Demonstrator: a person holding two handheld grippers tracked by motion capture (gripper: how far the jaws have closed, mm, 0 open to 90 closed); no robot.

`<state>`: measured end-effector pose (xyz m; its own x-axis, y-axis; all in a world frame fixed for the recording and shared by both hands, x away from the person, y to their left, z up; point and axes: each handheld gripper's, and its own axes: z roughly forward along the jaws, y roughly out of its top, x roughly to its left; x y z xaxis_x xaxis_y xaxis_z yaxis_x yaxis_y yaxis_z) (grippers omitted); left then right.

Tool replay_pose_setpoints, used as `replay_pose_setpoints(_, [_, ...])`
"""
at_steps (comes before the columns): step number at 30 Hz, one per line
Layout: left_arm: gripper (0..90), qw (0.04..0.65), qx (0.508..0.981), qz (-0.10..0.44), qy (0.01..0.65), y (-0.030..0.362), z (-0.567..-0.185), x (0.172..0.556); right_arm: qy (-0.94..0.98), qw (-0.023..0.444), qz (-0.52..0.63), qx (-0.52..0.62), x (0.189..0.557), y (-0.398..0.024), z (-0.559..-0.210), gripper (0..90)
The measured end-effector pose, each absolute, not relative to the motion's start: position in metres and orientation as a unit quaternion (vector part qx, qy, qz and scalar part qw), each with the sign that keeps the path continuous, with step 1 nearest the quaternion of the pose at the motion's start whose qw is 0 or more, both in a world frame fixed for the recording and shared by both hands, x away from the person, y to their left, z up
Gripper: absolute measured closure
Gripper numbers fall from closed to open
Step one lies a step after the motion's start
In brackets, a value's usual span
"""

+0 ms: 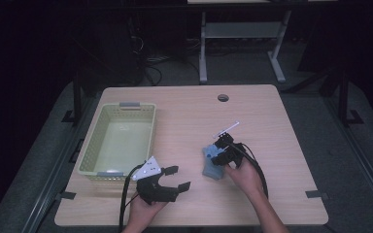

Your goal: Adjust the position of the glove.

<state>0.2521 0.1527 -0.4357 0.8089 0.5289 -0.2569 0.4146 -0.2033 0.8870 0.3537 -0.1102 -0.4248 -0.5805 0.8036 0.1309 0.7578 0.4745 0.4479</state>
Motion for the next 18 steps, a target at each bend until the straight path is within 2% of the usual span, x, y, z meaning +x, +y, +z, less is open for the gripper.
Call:
replay_pose_setpoints(3, [23.8,0.552,0.774,0.051,0.305,0.152,-0.436,0.252,0.856,0.059,0.247,0.450,0.353,-0.108,-0.421,61.9])
replay_pose_setpoints(4, [23.8,0.551,0.775,0.051,0.305,0.152,-0.436,0.253,0.854,0.064,0.257,0.448,0.353,-0.104,-0.416,66.4])
replay_pose_setpoints(5, [23.8,0.551,0.775,0.051,0.305,0.152,-0.436,0.253,0.854,0.064,0.257,0.448,0.353,-0.104,-0.416,66.4])
replay_pose_setpoints(6, [23.8,0.550,0.776,0.051,0.305,0.152,-0.436,0.252,0.856,0.070,0.264,0.439,0.355,-0.099,-0.414,73.9])
replay_pose_setpoints(7, [23.8,0.551,0.775,0.051,0.305,0.152,-0.436,0.252,0.857,0.068,0.264,0.438,0.356,-0.097,-0.414,76.3])
replay_pose_setpoints(11, [23.8,0.553,0.773,0.050,0.306,0.153,-0.436,0.252,0.862,0.056,0.250,0.438,0.365,-0.091,-0.422,81.3])
replay_pose_setpoints(15, [23.8,0.553,0.773,0.049,0.306,0.153,-0.436,0.253,0.861,0.047,0.238,0.448,0.368,-0.091,-0.430,81.7])
replay_pose_setpoints(18, [23.8,0.552,0.775,0.050,0.305,0.153,-0.436,0.252,0.858,0.041,0.244,0.451,0.370,-0.093,-0.433,78.1])
